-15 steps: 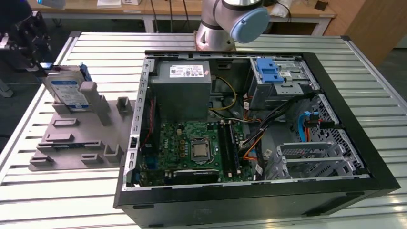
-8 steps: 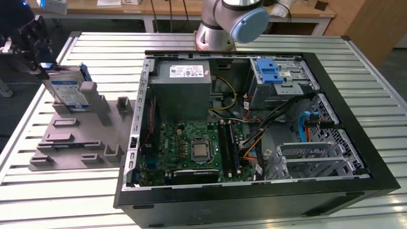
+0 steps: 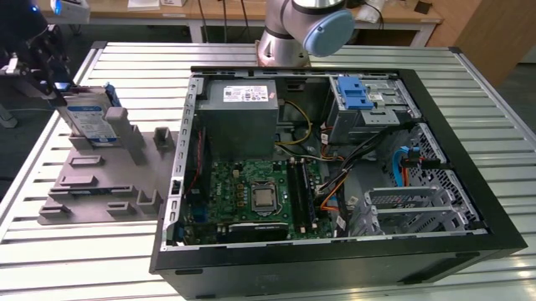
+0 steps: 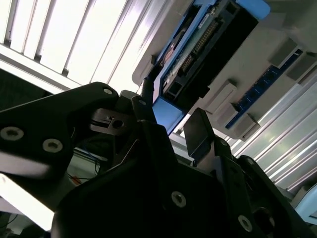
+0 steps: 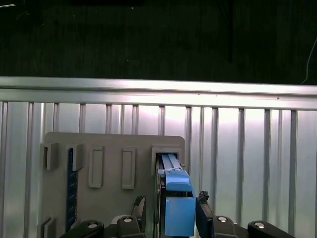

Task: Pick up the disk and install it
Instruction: 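Pick up the disk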

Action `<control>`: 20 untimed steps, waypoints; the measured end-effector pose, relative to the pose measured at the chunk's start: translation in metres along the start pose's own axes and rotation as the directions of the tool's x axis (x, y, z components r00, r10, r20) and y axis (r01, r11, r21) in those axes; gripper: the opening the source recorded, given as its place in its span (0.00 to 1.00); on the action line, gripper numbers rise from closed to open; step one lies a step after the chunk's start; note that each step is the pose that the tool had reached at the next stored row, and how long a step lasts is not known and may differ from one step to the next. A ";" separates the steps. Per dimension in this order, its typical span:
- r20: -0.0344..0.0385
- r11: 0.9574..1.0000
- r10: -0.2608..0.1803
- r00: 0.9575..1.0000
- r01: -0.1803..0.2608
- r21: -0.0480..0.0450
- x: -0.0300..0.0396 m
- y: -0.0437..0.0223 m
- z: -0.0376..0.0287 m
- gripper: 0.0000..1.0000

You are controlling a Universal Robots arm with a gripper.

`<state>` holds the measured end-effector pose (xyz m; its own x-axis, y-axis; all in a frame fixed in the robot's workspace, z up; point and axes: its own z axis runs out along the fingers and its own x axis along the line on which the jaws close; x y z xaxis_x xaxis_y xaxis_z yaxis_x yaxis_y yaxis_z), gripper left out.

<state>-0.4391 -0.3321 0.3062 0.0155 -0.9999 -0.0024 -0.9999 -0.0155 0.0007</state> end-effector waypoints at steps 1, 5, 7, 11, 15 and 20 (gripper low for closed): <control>0.000 1.000 0.003 1.000 -0.003 0.000 0.0000 0.0002 0.0010 0.52; 0.000 1.000 0.004 1.000 -0.004 0.000 0.0000 0.0024 0.0054 0.52; 0.000 1.000 0.004 1.000 -0.004 0.000 -0.0002 0.0024 0.0073 0.52; 0.000 1.000 0.005 1.000 -0.005 -0.001 -0.0004 0.0024 0.0112 0.52; 0.000 1.000 0.007 1.000 -0.007 -0.003 -0.0025 0.0024 0.0136 0.52; 0.000 1.000 0.008 1.000 -0.008 -0.003 -0.0037 0.0024 0.0167 0.52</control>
<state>-0.4416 -0.3283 0.2895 0.0072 -1.0000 -0.0025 -1.0000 -0.0072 0.0036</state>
